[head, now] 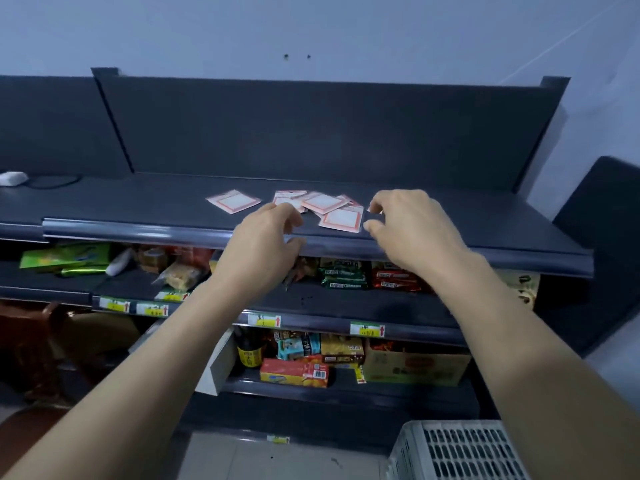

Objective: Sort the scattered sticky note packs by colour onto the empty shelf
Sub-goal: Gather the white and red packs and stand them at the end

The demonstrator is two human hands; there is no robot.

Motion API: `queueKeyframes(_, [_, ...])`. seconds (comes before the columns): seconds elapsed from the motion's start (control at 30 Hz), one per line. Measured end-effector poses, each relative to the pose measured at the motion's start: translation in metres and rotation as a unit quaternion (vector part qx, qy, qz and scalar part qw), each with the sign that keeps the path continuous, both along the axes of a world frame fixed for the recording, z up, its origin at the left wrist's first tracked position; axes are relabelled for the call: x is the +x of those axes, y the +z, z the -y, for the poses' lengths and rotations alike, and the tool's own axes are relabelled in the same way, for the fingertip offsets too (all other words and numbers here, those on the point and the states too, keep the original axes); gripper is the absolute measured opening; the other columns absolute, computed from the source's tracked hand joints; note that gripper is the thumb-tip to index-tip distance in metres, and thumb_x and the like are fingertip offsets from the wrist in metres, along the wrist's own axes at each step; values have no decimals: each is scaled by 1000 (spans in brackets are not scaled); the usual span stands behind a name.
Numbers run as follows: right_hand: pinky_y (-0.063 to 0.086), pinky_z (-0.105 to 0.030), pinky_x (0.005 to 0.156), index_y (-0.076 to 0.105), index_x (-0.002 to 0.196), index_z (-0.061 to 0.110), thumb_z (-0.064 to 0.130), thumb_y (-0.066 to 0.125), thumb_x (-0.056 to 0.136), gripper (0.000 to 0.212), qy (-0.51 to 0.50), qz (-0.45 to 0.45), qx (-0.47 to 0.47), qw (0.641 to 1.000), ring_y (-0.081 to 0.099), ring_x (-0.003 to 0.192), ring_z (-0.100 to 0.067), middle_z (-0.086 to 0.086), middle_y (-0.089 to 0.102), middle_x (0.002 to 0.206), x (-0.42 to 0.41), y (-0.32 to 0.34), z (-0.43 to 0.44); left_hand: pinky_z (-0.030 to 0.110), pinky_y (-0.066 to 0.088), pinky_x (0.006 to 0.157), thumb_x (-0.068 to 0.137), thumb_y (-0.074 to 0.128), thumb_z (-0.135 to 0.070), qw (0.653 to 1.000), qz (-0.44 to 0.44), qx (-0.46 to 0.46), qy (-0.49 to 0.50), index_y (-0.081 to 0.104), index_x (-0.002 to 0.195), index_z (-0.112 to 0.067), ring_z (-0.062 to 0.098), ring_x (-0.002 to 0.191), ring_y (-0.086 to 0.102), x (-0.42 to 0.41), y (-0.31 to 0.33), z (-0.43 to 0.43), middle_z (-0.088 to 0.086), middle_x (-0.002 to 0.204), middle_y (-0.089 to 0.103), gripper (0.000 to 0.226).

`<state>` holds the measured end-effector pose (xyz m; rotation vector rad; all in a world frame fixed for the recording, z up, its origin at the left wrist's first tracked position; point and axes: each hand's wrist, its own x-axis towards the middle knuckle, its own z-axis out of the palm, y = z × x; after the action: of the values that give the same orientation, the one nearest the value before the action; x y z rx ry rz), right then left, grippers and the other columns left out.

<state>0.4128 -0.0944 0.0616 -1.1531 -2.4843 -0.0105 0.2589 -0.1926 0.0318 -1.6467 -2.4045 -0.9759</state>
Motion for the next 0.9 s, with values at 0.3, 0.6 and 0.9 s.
queueKeyframes(0.3, [47,-36,74,61,108,8,19,52,93,20,-68,13,-14,998,56,93,-32,-12,63,104,-57,-5,-93,30,40,74,87,59,-23,999,17,-50,-14,58,115,-11,28,96,56,-80,-16,-126,7,111,60,30])
queueKeyframes(0.6, [45,-34,71,63,106,8,18,53,93,19,-142,17,-60,988,57,87,-31,-11,65,102,-97,-21,-164,38,43,85,83,62,-46,984,32,-176,18,54,113,-5,33,107,52,-150,-43,-229,15,120,53,51])
queueKeyframes(0.9, [48,-35,70,62,107,4,19,54,93,22,-123,36,-102,987,59,87,-32,-14,64,100,-124,-34,-220,44,38,100,66,61,-75,958,58,-276,52,53,119,-8,33,130,32,-169,-58,-278,14,135,43,86])
